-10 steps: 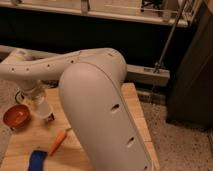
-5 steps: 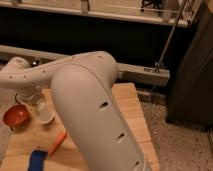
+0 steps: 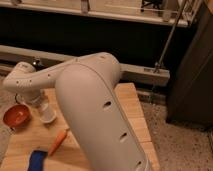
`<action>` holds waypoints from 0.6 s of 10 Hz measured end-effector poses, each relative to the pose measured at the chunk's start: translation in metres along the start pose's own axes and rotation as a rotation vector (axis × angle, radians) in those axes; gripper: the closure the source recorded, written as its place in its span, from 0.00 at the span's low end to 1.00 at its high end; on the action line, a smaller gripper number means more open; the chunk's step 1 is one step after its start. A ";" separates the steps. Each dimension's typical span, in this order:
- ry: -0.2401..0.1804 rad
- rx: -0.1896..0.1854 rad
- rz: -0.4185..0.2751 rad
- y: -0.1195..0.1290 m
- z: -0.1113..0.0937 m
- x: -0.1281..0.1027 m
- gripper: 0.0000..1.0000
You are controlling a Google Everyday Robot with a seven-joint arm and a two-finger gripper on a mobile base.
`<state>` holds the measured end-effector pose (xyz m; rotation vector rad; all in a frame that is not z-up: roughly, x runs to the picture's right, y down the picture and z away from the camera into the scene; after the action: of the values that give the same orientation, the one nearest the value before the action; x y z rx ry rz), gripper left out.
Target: Place the ceramic cup over the eraser
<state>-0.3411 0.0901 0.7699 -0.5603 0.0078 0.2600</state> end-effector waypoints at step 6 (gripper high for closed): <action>-0.130 -0.027 0.055 -0.002 -0.020 0.000 0.20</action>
<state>-0.3395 0.0780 0.7544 -0.5696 -0.1064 0.3500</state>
